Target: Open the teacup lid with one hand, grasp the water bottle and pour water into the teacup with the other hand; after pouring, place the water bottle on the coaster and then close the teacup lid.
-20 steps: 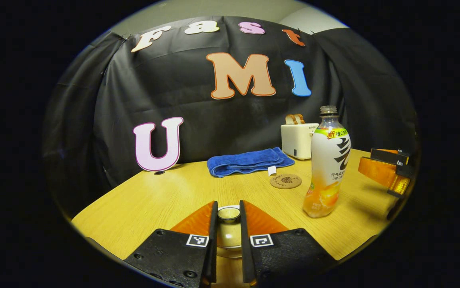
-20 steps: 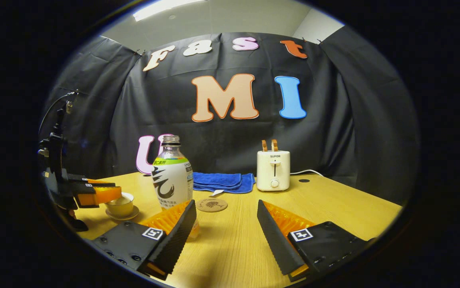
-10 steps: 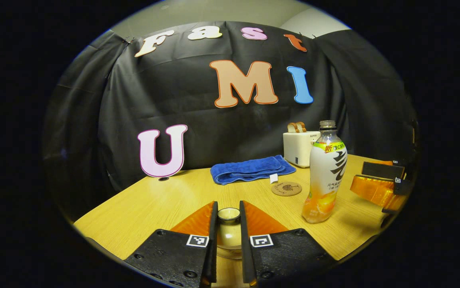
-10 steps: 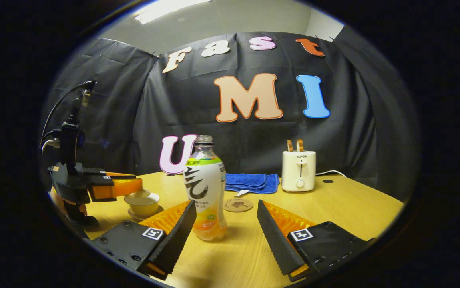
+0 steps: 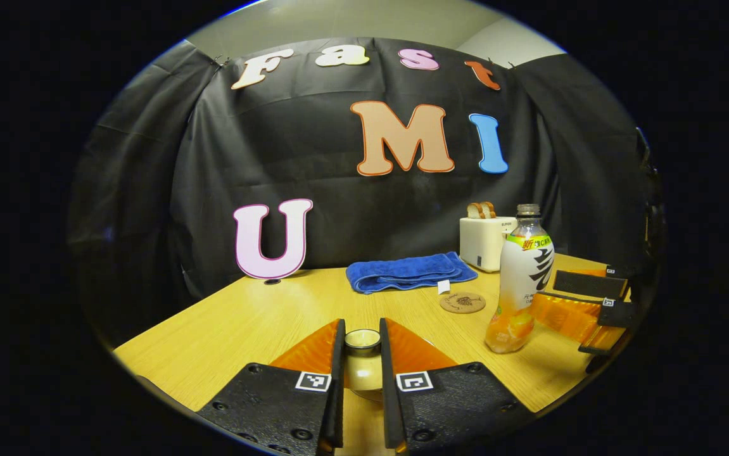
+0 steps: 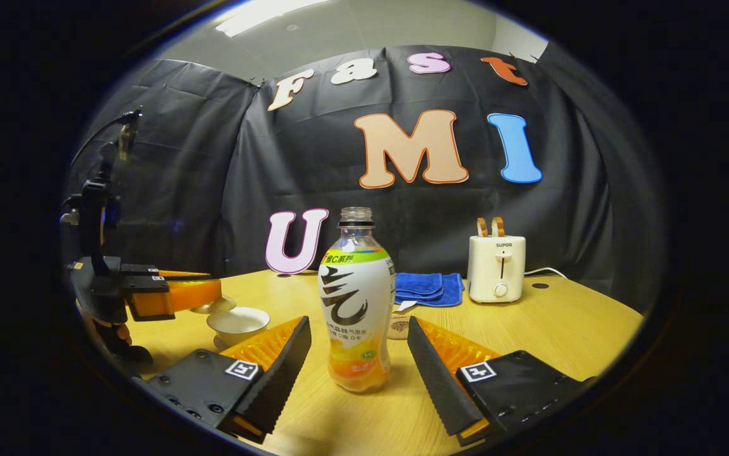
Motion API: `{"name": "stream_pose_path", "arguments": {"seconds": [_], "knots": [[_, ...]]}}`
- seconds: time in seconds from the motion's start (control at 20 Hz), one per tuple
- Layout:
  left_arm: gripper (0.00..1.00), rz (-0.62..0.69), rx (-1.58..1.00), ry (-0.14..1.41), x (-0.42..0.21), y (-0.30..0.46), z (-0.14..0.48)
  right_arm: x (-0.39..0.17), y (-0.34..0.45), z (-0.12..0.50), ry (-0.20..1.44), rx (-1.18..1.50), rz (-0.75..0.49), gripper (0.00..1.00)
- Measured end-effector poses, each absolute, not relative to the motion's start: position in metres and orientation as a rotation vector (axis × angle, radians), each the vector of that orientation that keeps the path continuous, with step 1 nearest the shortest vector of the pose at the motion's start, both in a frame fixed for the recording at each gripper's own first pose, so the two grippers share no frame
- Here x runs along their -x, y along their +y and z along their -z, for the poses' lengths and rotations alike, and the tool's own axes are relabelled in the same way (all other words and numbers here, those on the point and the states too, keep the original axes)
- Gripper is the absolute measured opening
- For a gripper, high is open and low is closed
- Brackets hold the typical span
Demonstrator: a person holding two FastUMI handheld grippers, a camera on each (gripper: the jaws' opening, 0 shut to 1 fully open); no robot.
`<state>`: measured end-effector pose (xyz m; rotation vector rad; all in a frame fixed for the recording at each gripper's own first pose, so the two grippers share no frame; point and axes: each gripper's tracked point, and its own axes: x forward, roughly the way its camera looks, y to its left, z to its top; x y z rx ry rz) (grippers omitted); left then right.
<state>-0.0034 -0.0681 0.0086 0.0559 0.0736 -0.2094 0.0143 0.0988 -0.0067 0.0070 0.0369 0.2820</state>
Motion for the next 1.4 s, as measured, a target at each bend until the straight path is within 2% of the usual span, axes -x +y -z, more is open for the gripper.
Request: {"name": "stream_pose_path", "arguments": {"seconds": [0.05, 0.5, 0.65, 0.85, 0.95, 1.4], "knots": [[0.23, 0.207, -0.056, 0.074, 0.003, -0.067, -0.008, -0.015, 0.101, 0.008, 0.039, -0.007, -0.28, 0.94], [0.23, 0.182, -0.029, 0.048, 0.008, -0.052, -0.016, -0.039, 0.107, 0.015, 0.077, -0.005, -0.241, 0.94], [0.23, 0.174, -0.019, 0.041, 0.009, -0.047, -0.018, -0.043, 0.107, 0.015, 0.083, -0.001, -0.228, 0.77], [0.23, 0.176, -0.005, 0.048, 0.011, -0.045, -0.014, -0.042, 0.11, 0.015, 0.077, 0.018, -0.235, 0.72], [0.23, 0.177, 0.0, 0.05, 0.012, -0.043, -0.014, -0.042, 0.113, 0.014, 0.075, 0.033, -0.239, 0.64], [0.22, 0.155, 0.013, 0.054, 0.016, -0.028, -0.01, -0.046, 0.124, 0.004, 0.009, 0.251, -0.22, 0.66]]}}
